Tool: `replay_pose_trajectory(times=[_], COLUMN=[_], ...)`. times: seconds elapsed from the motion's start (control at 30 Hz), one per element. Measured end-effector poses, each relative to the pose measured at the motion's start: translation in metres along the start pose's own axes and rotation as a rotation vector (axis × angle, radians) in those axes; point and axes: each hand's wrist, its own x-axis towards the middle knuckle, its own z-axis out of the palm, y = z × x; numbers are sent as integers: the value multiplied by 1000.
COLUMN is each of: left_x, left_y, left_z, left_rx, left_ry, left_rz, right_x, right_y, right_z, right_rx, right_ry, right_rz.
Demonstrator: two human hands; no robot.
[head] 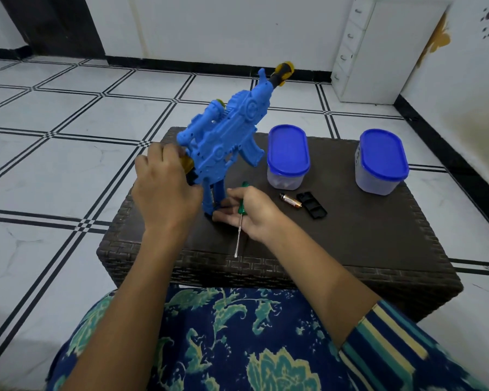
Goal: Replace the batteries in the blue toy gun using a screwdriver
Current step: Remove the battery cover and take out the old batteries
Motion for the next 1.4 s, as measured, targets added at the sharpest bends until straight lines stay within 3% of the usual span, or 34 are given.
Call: replay_pose_trajectory(times=[0.4, 0.97, 1.2, 1.4], left_x=[-9, -5, -1, 5], left_y=[1, 4, -3, -19], left_z=[-9, -17, -21, -14], left_rx=[9, -165, -277, -458], left_ry=[-78, -95, -89, -198], left_rz=[-42, -127, -243, -466], right_x=[22, 24, 10, -3], right_y=[12, 9, 3, -20], right_z=[20, 19, 20, 3], right_rx=[320, 379, 344, -58], right_ry=[30, -2, -4, 94], right_rz=[68, 116, 124, -26])
